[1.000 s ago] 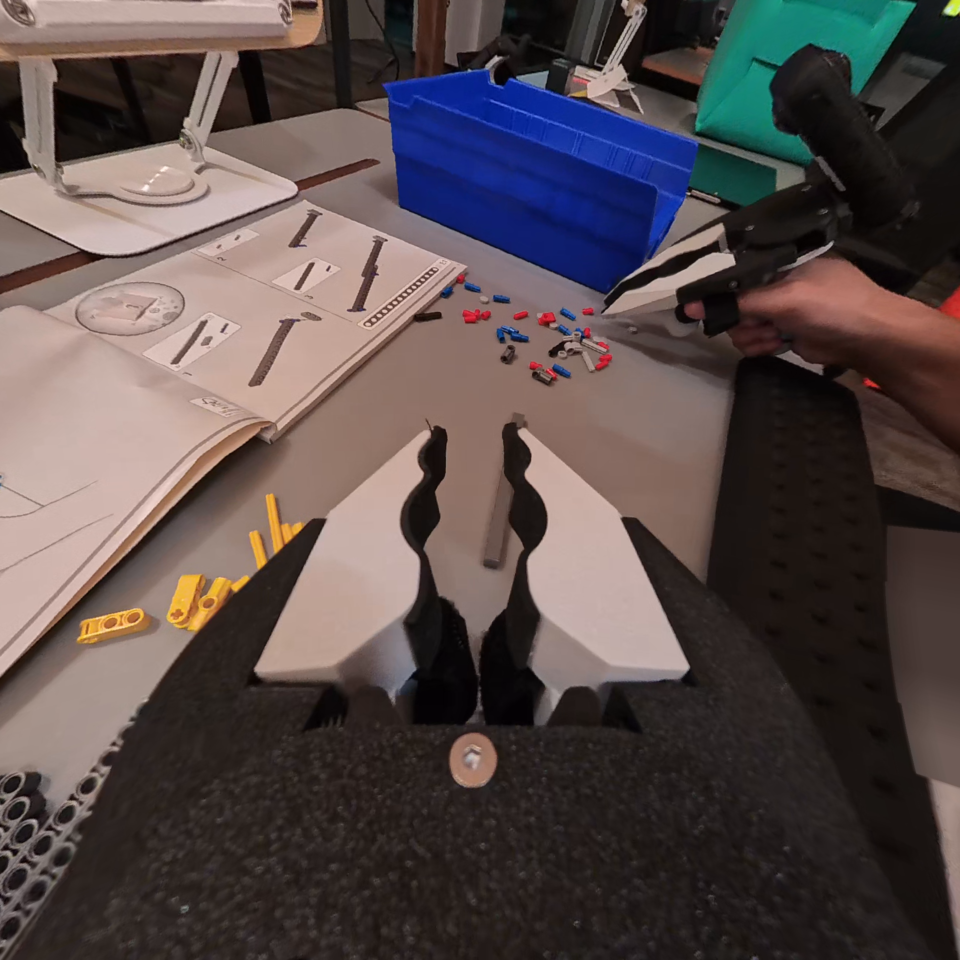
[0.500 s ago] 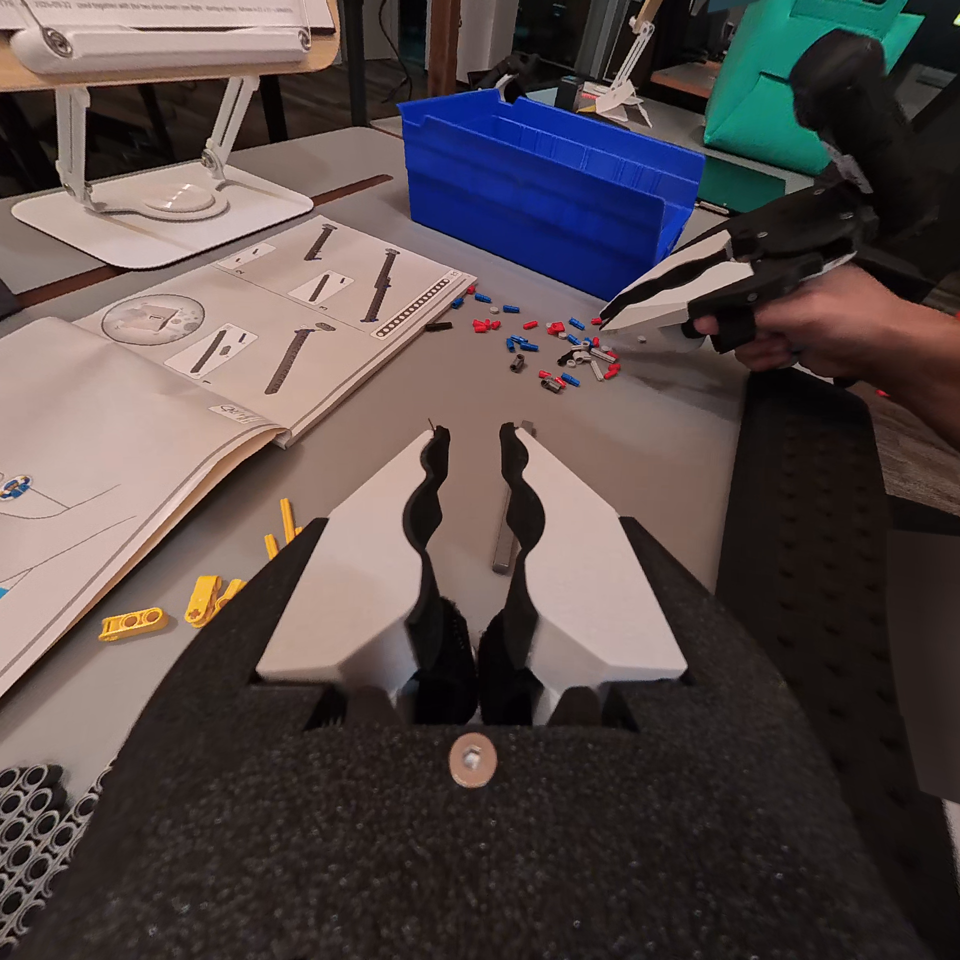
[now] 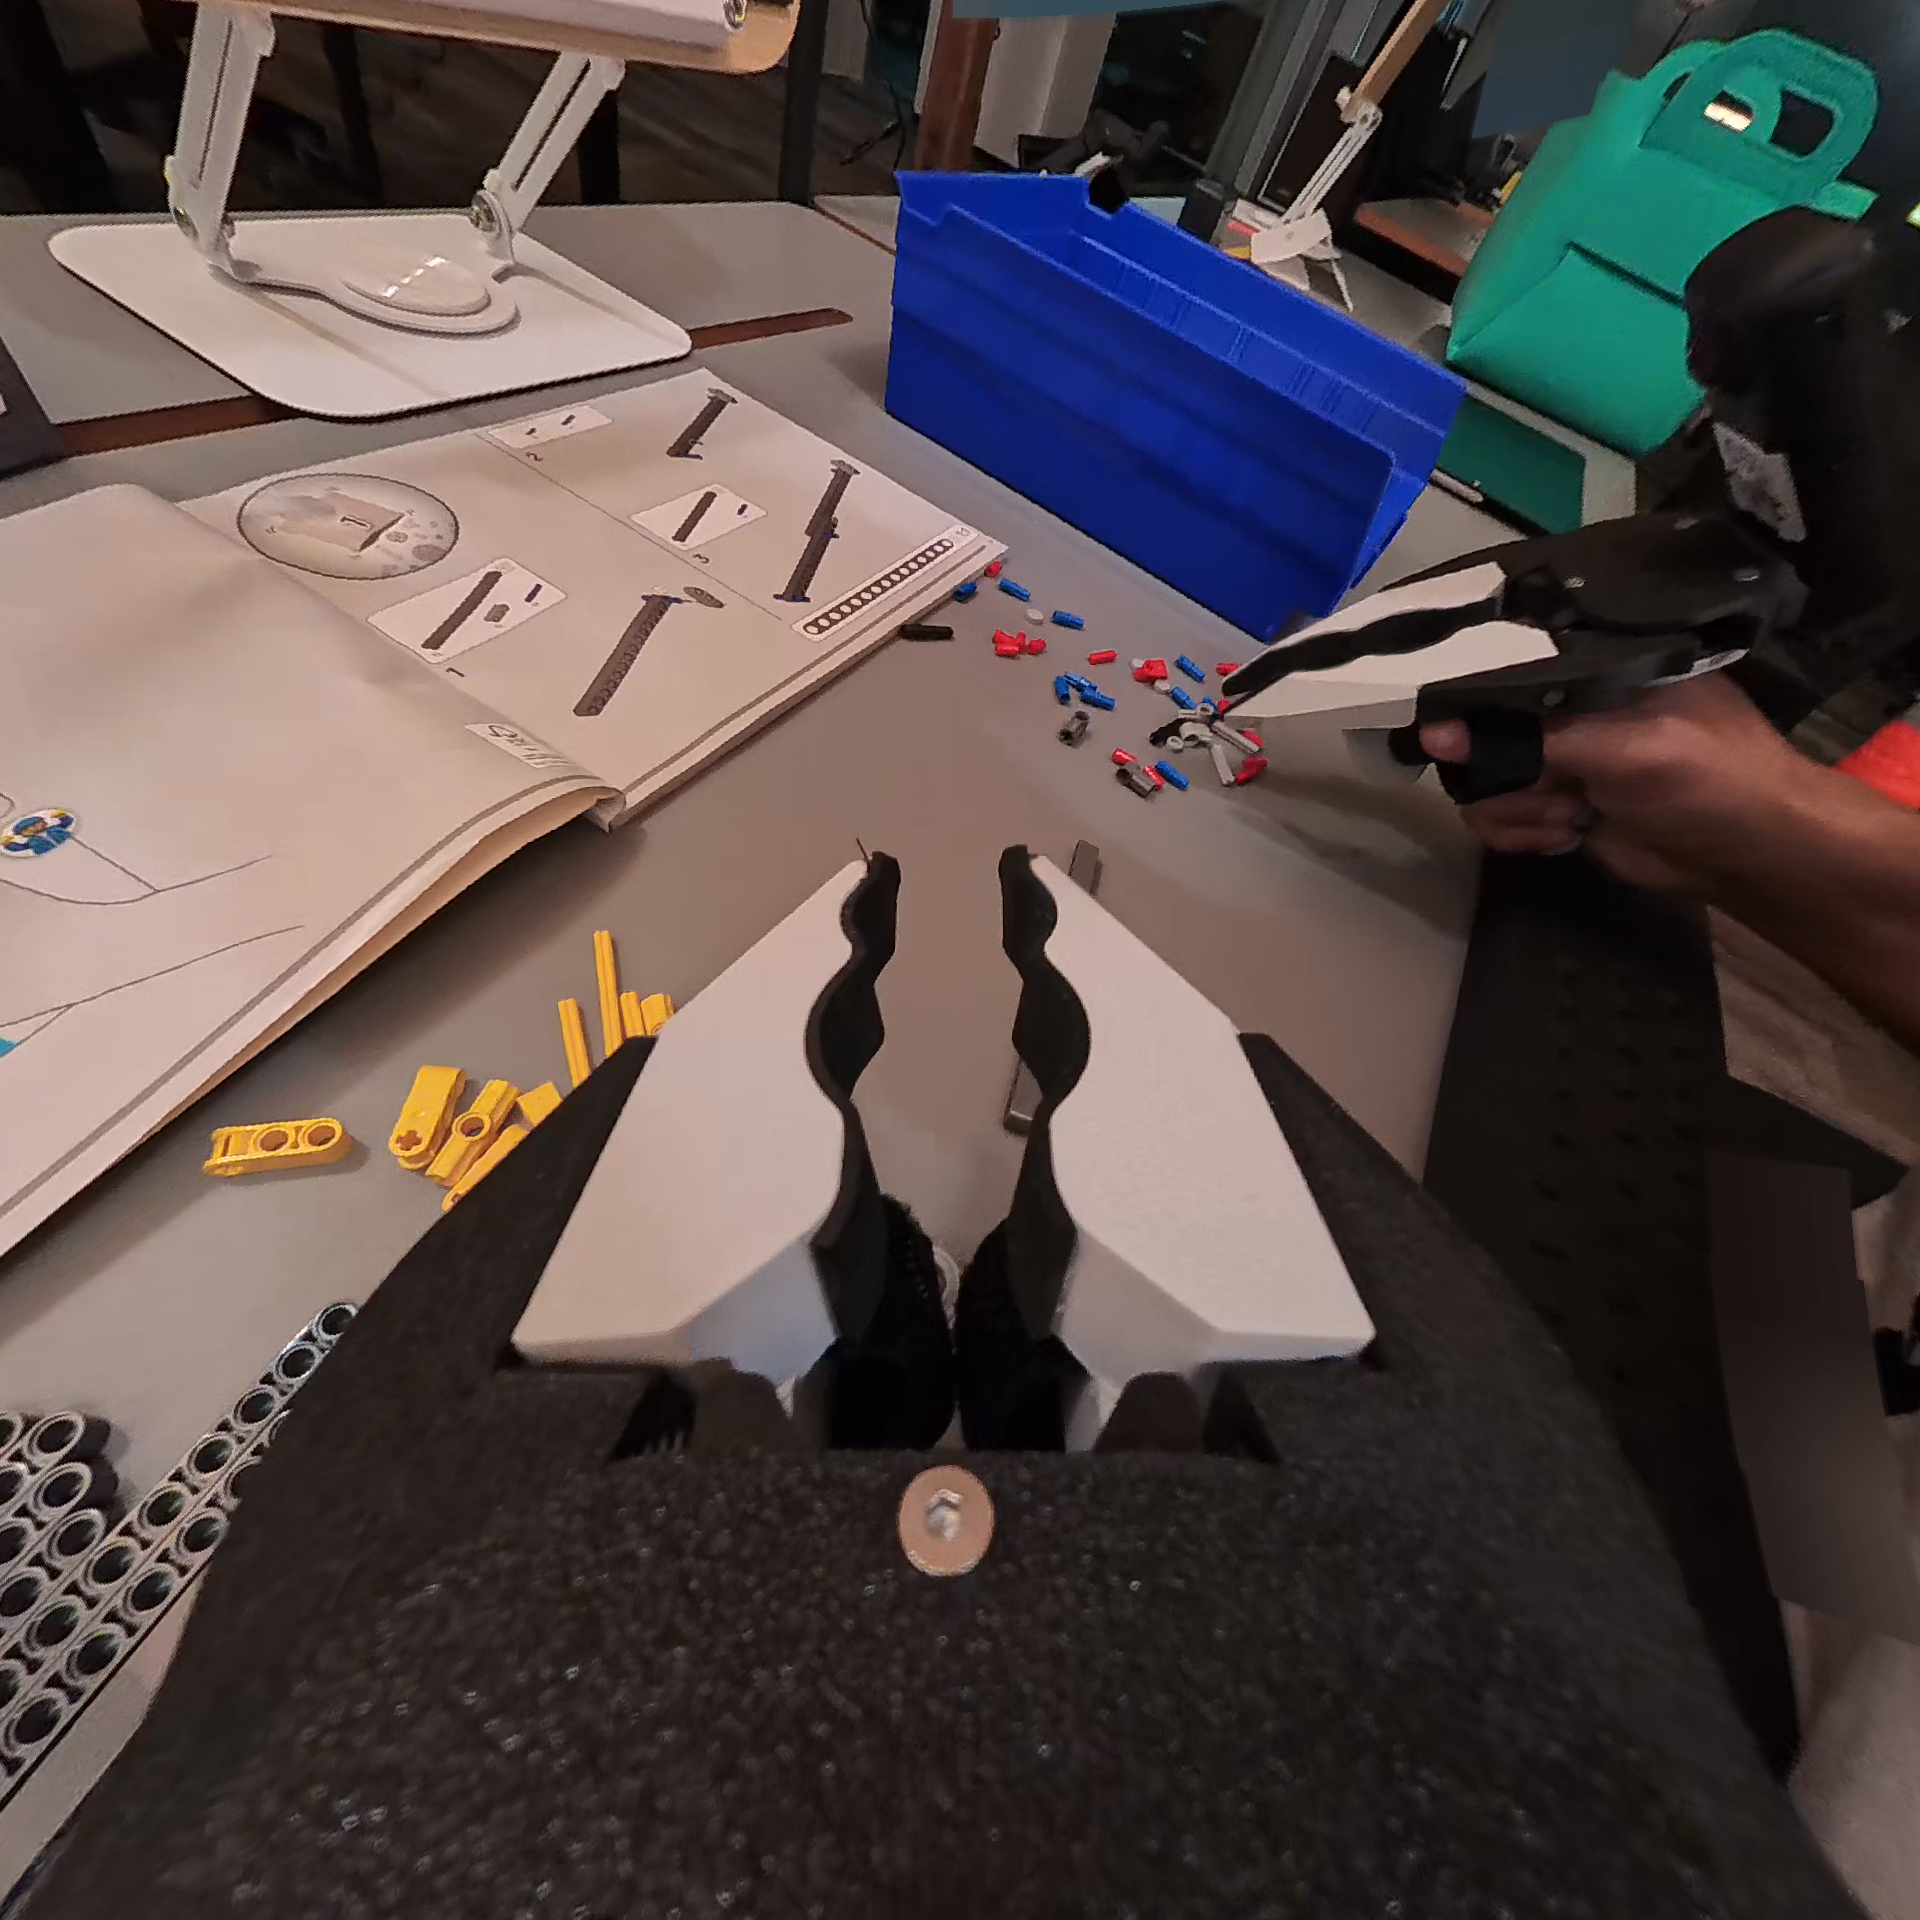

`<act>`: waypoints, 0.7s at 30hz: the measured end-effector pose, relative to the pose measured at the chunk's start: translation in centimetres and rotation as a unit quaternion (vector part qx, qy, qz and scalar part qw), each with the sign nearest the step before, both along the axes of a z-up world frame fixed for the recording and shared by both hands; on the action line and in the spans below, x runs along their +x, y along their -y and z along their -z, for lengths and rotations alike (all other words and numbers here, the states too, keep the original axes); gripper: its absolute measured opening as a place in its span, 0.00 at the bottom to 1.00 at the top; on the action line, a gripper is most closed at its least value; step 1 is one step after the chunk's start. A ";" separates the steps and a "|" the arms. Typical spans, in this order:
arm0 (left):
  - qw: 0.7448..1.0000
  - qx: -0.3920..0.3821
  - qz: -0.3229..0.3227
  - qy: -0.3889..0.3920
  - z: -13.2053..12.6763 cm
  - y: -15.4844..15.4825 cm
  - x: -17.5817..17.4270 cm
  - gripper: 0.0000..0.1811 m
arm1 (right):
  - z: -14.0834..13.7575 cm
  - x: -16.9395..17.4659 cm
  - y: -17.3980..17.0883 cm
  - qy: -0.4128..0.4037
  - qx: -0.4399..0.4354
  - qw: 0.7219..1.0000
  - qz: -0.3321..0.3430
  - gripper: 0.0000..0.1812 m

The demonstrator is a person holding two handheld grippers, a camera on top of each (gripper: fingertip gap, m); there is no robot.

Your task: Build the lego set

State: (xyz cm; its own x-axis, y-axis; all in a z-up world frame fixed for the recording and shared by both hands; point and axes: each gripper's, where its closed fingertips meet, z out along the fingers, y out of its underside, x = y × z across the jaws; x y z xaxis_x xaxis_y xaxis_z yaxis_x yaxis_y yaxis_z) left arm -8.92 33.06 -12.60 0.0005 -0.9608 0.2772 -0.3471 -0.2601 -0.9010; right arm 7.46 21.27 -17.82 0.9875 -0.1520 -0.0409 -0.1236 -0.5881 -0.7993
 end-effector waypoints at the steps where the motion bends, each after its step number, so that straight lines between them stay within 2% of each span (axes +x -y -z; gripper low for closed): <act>1: 1.000 -0.004 0.002 0.004 -0.2 0.0 0.0 0.10 | -0.1 0.2 -0.1 0.002 0.000 1.000 0.004 0.12; 6: 1.000 -0.025 0.013 0.014 -0.5 0.5 -0.1 0.10 | 0.0 1.2 0.1 0.013 -0.016 1.000 0.018 0.12; 13: 1.000 -0.021 0.011 0.013 -0.4 0.4 -0.1 0.11 | -1.2 3.5 2.7 0.029 -0.018 0.997 0.064 0.12; 17: 1.000 -0.006 0.013 0.008 -0.3 0.7 0.0 0.10 | -1.3 3.3 2.6 0.018 0.000 0.998 0.067 0.11; 21: 0.999 0.033 0.005 0.000 0.0 0.6 0.1 0.10 | -0.3 3.8 3.4 0.043 -0.022 0.997 0.067 0.12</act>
